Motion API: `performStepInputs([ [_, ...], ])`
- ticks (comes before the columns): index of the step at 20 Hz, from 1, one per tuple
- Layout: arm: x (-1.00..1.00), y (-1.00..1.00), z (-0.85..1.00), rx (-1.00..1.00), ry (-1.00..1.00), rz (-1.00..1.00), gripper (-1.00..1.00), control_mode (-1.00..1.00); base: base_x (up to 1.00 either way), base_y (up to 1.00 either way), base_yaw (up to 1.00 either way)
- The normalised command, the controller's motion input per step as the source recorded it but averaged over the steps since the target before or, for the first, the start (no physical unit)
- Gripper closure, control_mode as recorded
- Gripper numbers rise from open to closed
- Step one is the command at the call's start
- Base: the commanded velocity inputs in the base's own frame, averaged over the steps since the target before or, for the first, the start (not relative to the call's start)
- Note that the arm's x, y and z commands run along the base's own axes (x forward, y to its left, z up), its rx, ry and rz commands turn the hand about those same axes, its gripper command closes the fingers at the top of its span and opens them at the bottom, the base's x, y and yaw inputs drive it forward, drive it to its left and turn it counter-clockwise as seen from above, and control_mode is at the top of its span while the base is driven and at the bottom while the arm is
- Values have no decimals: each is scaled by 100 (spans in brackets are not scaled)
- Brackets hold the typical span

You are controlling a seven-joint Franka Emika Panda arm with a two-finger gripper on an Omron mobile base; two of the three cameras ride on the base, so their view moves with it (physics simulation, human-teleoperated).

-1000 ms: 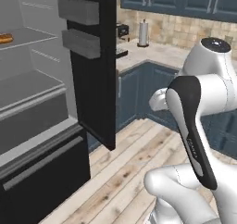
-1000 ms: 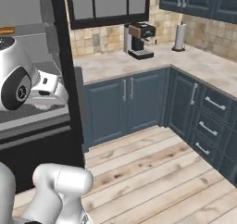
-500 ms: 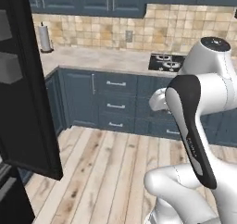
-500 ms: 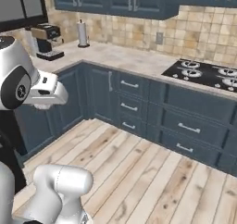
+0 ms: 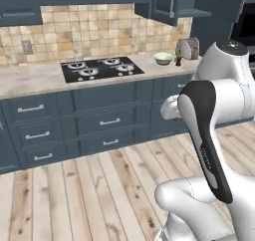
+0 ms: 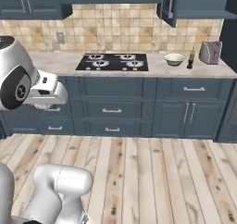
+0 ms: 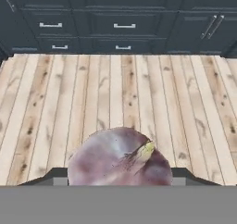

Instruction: Retrieve the bottle and the shaker from the cabinet and place them next to the mixing bowl on the counter. Then add garlic from the fridge to the mixing bowl.

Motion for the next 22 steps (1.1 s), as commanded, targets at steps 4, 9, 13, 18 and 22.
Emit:
performStepInputs([
  [4, 0, 0, 0, 0, 0, 0, 100, 100, 84, 0, -48],
  [9, 0, 0, 0, 0, 0, 0, 100, 100, 100, -33, -3],
  [13, 0, 0, 0, 0, 0, 0, 100, 100, 100, -70, 1],
  [18, 0, 0, 0, 0, 0, 0, 100, 100, 96, -78, 1],
  [22, 0, 0, 0, 0, 0, 0, 100, 100, 81, -88, 3],
])
